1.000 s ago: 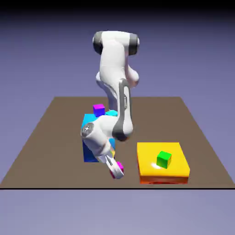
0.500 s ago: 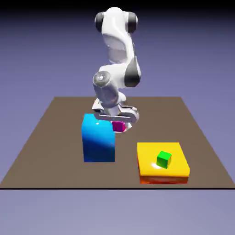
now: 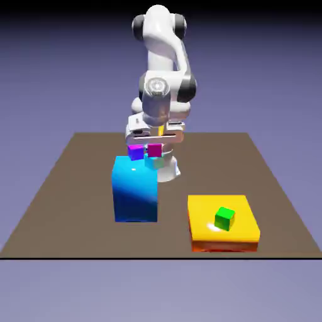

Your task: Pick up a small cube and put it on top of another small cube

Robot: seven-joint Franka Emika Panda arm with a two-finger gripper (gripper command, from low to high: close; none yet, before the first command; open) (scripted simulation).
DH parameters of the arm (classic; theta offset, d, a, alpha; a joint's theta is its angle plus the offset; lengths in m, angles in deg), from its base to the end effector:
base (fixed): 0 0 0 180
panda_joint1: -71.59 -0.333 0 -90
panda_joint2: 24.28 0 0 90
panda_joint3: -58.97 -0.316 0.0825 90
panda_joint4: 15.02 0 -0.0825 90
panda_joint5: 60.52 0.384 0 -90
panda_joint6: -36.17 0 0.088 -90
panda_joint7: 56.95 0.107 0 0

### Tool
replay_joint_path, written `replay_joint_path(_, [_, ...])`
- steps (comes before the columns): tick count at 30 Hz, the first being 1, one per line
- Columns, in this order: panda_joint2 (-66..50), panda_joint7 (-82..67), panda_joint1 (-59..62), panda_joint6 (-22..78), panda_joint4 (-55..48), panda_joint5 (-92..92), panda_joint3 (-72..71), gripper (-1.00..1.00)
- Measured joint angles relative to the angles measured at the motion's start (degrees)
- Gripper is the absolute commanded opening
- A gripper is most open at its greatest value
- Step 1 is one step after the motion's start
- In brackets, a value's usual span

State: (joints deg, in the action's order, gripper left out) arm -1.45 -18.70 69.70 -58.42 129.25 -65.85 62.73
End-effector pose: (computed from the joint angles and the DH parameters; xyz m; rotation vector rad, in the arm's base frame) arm 0.3541 -0.0205 0.3910 2.7139 -0.9287 -0.6205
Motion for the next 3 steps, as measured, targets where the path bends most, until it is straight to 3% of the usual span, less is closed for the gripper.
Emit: replay_joint_path(3, [-0.39, -0.18, -0.20, 5.84, -6.22, 0.36, -0.30, 1.00])
